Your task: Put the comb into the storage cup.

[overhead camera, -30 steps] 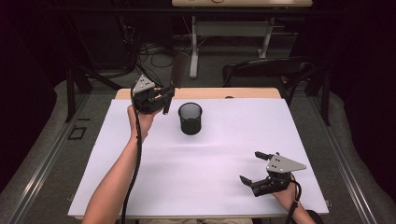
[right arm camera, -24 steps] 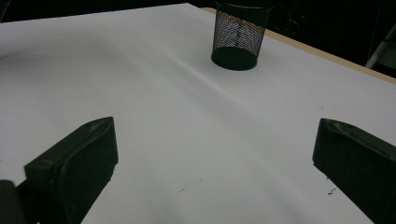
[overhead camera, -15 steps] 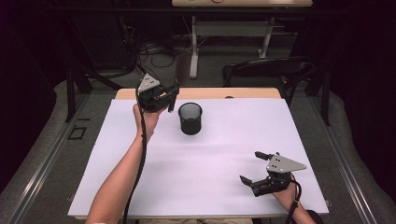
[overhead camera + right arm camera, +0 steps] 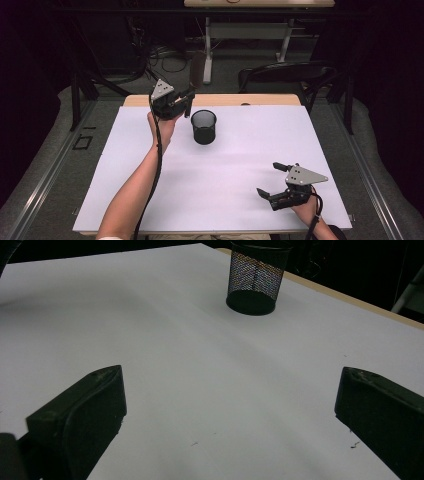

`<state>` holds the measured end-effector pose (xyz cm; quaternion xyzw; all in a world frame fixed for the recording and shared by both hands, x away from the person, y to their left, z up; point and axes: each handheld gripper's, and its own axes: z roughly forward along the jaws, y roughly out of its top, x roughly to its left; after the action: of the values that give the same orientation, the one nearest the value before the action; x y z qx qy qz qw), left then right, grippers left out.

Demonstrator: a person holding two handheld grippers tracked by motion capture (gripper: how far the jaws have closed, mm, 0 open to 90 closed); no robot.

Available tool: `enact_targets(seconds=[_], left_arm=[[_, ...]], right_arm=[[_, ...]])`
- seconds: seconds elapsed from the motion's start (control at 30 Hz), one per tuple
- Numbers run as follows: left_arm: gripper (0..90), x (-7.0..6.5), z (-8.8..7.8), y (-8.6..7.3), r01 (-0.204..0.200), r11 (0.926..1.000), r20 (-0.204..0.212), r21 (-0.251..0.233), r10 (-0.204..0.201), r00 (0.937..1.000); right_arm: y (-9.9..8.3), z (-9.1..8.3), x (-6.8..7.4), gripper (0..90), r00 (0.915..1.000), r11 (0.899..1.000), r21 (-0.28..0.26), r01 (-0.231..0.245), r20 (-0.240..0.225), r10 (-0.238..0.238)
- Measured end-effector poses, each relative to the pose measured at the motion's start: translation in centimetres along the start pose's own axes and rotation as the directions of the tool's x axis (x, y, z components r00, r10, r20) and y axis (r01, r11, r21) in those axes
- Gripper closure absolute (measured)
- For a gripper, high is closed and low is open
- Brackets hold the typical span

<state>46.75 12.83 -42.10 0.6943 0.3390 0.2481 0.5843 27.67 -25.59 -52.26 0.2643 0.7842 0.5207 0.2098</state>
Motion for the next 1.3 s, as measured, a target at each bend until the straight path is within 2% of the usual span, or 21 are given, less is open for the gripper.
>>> enact_targets(seconds=[0.13,0.43,0.67,0.77,1.13,1.3], left_arm=[[72.4,-0.2,0.4,-0.2,0.010,0.9999,-0.003,-0.013,-0.010,0.9999],[72.5,-0.5,1.5,-0.8,0.020,0.9998,0.014,-0.007,-0.020,0.9997],[72.4,-0.4,2.1,-1.3,0.053,0.9971,0.032,-0.054,-0.051,0.9982],[72.4,-0.3,2.3,-1.6,0.064,0.9962,0.031,-0.058,-0.062,0.9976],[72.5,-0.2,3.2,-2.5,0.061,0.9967,0.031,-0.053,-0.060,0.9977],[72.5,-0.2,3.6,-3.0,0.078,0.9952,0.030,-0.060,-0.076,0.9966]], right_arm=[[0.0,0.0,0.0,0.0,1.0000,1.000,-0.001,-0.001,0.000,0.001],[0.0,0.0,0.0,0.0,1.0000,1.000,-0.003,0.000,-0.005,0.000],[0.0,0.0,0.0,0.0,1.0000,1.000,-0.005,-0.003,-0.006,0.003],[0.0,0.0,-0.1,0.0,1.0000,1.000,-0.004,-0.002,-0.008,0.002],[0.0,0.0,-0.1,0.0,1.0000,1.000,-0.002,-0.003,-0.009,0.003],[0.0,0.0,-0.1,0.0,1.0000,1.000,-0.004,-0.003,-0.008,0.003]])
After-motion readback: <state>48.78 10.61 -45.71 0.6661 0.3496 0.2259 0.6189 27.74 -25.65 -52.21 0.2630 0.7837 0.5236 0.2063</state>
